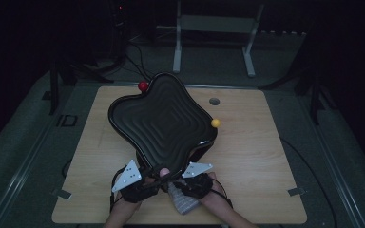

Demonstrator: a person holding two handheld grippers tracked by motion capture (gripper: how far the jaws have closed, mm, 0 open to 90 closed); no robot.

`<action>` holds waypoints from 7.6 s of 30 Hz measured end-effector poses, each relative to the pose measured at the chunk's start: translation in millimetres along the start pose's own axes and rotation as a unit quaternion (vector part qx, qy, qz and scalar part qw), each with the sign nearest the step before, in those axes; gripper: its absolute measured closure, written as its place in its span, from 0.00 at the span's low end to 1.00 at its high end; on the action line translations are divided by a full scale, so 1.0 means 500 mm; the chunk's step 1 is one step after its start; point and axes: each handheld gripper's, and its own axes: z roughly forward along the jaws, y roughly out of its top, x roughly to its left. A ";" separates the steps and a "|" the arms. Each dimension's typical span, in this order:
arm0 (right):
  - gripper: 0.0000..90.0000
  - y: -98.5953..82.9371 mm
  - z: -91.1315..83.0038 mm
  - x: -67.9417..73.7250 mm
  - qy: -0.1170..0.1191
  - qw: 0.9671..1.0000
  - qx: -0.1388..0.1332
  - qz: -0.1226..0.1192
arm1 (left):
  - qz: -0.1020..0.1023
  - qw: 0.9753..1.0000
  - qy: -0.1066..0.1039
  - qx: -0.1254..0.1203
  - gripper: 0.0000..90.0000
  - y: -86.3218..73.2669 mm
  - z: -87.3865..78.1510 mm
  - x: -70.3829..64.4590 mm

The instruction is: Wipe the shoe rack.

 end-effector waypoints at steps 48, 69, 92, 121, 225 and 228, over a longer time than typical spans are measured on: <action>0.80 -0.032 -0.045 -0.237 -0.197 0.976 -0.020 0.089 | -0.007 1.000 -0.005 0.000 0.67 0.002 0.000 0.002; 0.80 -0.018 -0.080 -0.013 0.059 0.997 -0.042 -0.016 | -0.006 1.000 0.003 -0.002 0.67 0.001 0.002 -0.003; 0.75 0.014 -0.020 0.021 0.073 0.993 -0.082 -0.042 | -0.012 1.000 0.006 0.000 0.67 0.001 -0.002 0.000; 0.79 0.019 -0.039 0.036 0.055 0.994 -0.086 -0.030 | -0.016 1.000 0.006 -0.002 0.67 0.000 -0.003 0.001; 0.82 -0.087 -0.258 -0.182 -0.097 0.984 -0.096 0.115 | 0.019 0.997 0.079 -0.003 1.00 -0.003 -0.031 -0.019; 0.82 -0.089 -0.261 -0.180 -0.094 0.984 -0.097 0.117 | 0.017 0.997 0.079 -0.001 1.00 -0.003 -0.028 -0.019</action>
